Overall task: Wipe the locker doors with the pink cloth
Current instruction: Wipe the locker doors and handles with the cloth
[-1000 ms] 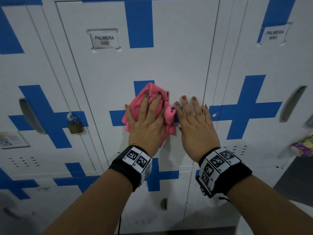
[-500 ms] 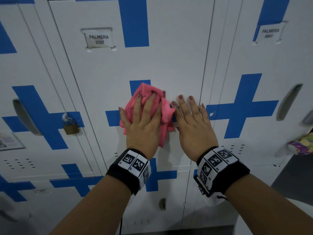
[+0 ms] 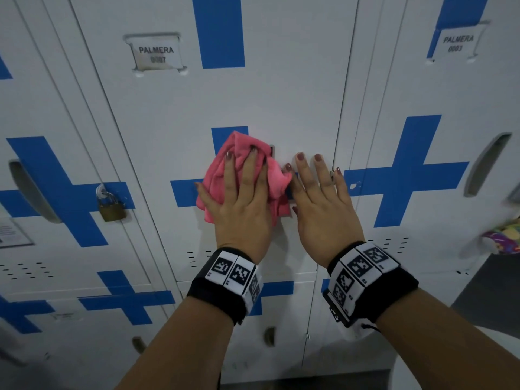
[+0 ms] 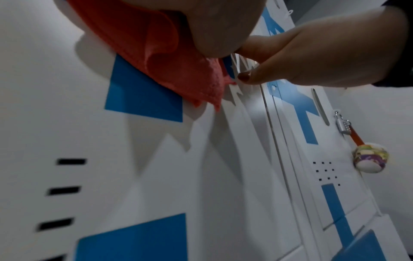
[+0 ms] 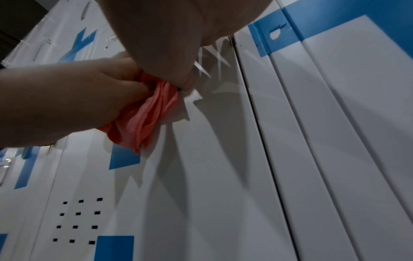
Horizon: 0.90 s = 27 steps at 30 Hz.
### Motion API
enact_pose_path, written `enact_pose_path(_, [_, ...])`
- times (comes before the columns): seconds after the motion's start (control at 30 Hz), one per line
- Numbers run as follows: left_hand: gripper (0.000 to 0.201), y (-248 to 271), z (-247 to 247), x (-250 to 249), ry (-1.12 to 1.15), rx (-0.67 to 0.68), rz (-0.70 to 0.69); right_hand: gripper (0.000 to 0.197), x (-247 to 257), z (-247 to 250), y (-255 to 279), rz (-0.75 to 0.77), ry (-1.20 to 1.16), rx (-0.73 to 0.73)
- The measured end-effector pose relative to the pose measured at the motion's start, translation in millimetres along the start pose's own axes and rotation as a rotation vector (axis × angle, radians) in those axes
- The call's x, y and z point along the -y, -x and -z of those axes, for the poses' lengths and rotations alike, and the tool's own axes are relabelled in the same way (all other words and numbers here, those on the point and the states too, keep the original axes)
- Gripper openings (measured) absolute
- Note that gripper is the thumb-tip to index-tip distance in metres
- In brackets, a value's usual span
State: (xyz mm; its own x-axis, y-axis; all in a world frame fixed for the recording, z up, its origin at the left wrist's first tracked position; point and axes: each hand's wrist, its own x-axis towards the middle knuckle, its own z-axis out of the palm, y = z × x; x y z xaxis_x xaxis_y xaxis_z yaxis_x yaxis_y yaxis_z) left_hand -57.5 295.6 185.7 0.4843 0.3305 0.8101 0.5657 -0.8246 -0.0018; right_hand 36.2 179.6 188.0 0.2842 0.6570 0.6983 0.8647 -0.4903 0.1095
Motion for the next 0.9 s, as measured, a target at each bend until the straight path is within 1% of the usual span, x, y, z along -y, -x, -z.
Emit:
enact_pose_path(0.13, [0.055,9,3,17,-0.032,0.061,-0.118,0.077,-1,0,0,0.009,-0.001,0.009])
enact_pose_path(0.27, [0.054,8,5,31,-0.064,0.061,-0.215,0.079,-1,2,0,0.014,-0.002,0.015])
enact_pose_path(0.33, [0.055,9,6,29,-0.063,0.066,-0.213,0.079,0,2,0,0.005,0.003,0.022])
enact_pose_path(0.47, [0.056,-2,8,11,0.021,0.041,-0.078,0.075,2,2,-1,-0.007,0.011,0.033])
enact_pose_path(0.57, [0.056,-8,9,4,0.093,0.040,-0.041,0.076,1,2,-2,0.000,0.020,0.037])
enact_pose_path(0.63, [0.057,-4,7,8,0.107,0.048,-0.065,0.075,2,1,-1,-0.010,0.026,0.042])
enact_pose_path(0.8, [0.057,14,0,30,0.030,0.117,-0.231,0.064,3,2,-1,-0.009,0.028,0.052])
enact_pose_path(0.9, [0.056,23,-1,30,0.014,0.139,-0.256,0.065,3,4,0,-0.010,0.020,0.061])
